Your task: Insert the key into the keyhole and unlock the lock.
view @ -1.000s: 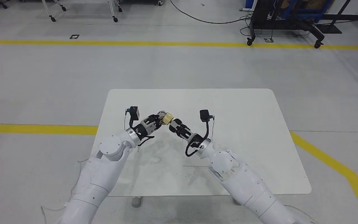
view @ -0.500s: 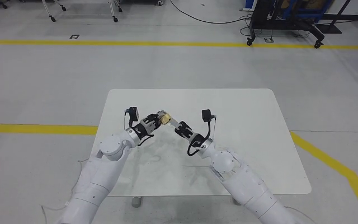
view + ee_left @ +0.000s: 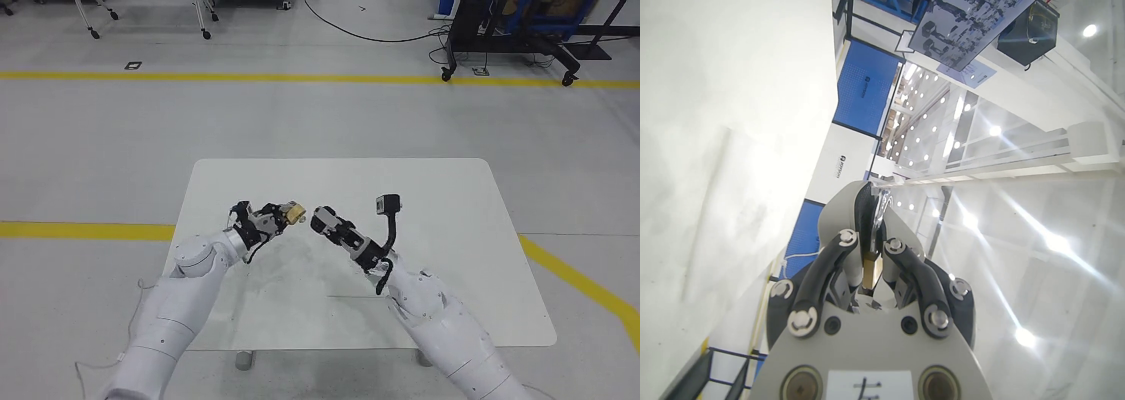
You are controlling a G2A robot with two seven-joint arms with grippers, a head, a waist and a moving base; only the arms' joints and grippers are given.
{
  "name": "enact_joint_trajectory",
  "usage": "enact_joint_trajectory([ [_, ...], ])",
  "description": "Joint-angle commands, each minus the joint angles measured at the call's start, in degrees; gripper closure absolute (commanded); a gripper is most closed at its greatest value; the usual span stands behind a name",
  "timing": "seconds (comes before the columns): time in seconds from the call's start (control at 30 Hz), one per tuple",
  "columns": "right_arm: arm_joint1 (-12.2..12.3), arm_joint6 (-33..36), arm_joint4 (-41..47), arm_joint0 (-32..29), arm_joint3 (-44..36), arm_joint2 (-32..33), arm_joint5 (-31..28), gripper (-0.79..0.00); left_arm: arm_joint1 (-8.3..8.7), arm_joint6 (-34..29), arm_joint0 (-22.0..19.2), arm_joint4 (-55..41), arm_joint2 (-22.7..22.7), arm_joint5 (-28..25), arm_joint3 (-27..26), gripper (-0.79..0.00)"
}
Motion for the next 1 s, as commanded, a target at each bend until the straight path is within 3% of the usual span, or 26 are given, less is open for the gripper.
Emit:
enact_joint_trajectory([
  [0.0, 0.0, 1.4, 1.7, 0.0, 0.3, 0.1, -0.6, 0.000, -0.13, -3.2, -0.6, -2.9, 0.1, 2.9, 1.5, 0.000],
  [0.13, -0.2, 3.8, 3.9, 1.0, 2.0, -0.4, -1.0, 0.000, -0.34, -7.4, -2.2, -6.3, 0.1, 6.4, 4.6, 0.000],
  [0.47, -0.8, 3.9, 0.2, 2.9, 4.6, -2.0, 0.8, 0.000, -0.75, -10.4, -4.5, -7.0, 1.1, 5.9, 8.3, 0.000],
  [0.97, -2.3, -3.5, -8.5, 5.5, 8.5, -5.2, 6.5, 0.000, -1.01, -12.9, -5.9, -5.5, 2.2, 3.3, 10.3, 0.000],
])
